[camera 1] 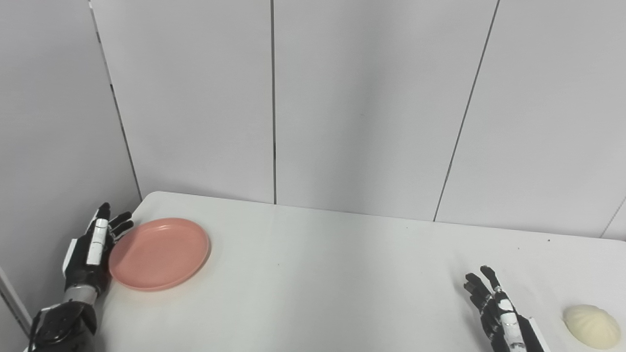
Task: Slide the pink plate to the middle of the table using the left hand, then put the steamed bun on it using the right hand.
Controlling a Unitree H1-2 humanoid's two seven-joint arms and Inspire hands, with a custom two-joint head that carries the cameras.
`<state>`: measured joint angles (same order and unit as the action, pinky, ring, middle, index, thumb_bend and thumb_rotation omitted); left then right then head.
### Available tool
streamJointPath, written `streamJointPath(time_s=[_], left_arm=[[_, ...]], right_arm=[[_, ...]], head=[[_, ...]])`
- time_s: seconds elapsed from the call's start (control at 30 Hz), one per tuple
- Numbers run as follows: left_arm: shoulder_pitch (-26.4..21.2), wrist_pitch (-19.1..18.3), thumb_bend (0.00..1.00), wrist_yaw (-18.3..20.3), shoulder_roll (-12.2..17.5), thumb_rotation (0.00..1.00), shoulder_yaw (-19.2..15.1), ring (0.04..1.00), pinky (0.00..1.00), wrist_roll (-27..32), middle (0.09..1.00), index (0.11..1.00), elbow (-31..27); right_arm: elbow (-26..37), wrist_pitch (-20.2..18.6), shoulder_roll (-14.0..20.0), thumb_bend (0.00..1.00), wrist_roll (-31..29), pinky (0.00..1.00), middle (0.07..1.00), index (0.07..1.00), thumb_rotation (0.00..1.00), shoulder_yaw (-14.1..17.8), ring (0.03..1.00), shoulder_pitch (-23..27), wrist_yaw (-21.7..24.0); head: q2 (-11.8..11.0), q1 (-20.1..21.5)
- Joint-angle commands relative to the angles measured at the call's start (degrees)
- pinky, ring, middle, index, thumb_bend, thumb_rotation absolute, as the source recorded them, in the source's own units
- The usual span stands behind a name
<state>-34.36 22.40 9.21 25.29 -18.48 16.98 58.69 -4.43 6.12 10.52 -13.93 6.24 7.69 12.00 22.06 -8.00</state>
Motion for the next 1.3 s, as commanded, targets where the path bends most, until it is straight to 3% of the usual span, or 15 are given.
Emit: streamJointPath(time_s=[0.0,0.4,0.63,1.27], left_arm=[[-1.0,-0.5,0.77,0.6,0.3,0.85,0.7,0.806,0.78,-0.4,0.793,0.931,-2.0],[-1.0,-2.7,0.82,1.5,-1.8,0.83,3.7,0.807,0.76,-0.7,0.789,0.947,-6.0],[-1.4,-5.0,0.78,0.6,-3.3,0.85,5.1,0.809,0.75,-1.5,0.809,0.945,-8.0],[-1.9,-7.3,0.85,0.0,-7.3,0.85,8.5,0.825,0.75,-4.5,0.863,0.933,-7.5]], right_arm=[[-1.3,-0.1,-0.8,0.79,-0.1,1.00,0.915,0.969,0.93,-0.6,0.929,-1.9,0.2],[-0.3,-1.0,-1.2,0.80,-0.2,0.99,0.905,0.955,0.91,-0.6,0.927,-2.2,0.0],[0.0,-0.7,-1.4,0.80,0.1,0.99,0.904,0.955,0.91,-0.8,0.926,-2.4,-0.1],[0.8,-1.1,-1.4,0.82,-0.2,1.00,0.899,0.962,0.91,-1.2,0.924,-2.7,0.2]], head=[[0.0,0.0],[0.2,0.5],[0.6,0.9],[1.2,1.7]])
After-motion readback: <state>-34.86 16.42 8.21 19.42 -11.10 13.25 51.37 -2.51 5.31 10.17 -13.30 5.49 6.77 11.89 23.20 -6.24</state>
